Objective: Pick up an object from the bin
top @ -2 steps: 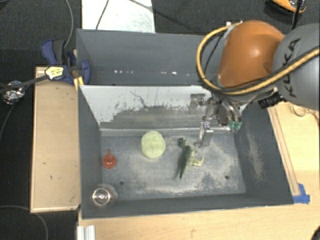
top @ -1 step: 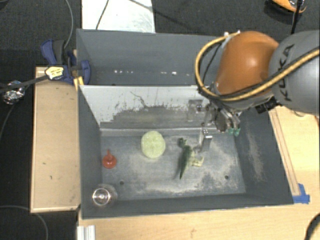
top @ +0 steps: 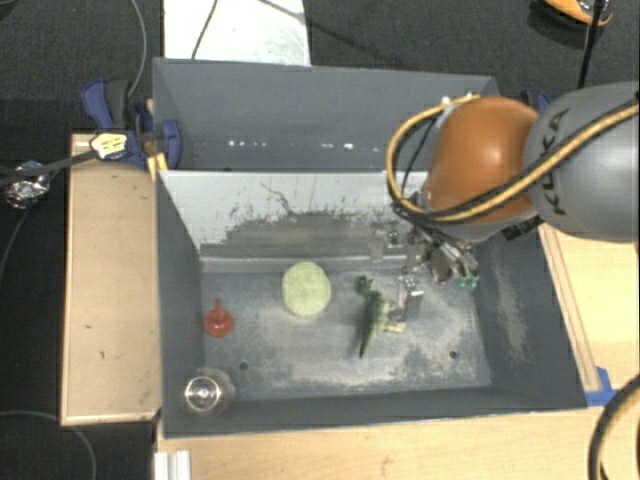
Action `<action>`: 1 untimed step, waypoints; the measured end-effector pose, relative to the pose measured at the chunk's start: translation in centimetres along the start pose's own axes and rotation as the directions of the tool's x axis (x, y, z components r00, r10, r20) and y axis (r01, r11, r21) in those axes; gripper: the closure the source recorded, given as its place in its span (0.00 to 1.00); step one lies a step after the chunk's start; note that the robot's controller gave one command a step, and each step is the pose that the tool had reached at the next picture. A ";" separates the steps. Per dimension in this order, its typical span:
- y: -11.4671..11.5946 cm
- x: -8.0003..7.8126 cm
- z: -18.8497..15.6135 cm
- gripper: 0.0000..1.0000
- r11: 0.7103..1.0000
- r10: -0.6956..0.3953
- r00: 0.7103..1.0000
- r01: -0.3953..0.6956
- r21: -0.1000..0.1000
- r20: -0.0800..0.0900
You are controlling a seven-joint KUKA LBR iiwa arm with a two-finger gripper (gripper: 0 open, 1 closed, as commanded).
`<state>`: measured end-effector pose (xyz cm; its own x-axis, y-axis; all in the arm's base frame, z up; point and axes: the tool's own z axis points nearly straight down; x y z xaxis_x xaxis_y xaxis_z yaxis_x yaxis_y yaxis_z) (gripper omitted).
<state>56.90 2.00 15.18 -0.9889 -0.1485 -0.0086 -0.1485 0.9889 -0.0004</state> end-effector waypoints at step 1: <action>-0.1 1.6 5.3 0.00 0.999 -0.054 0.999 0.054 0.001 0.004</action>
Offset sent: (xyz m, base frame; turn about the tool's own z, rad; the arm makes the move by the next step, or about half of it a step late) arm -0.0403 -0.0142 -0.0818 0.3299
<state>55.35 1.66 9.87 -0.9793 -0.2019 -0.0129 -0.2019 0.9794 -0.0016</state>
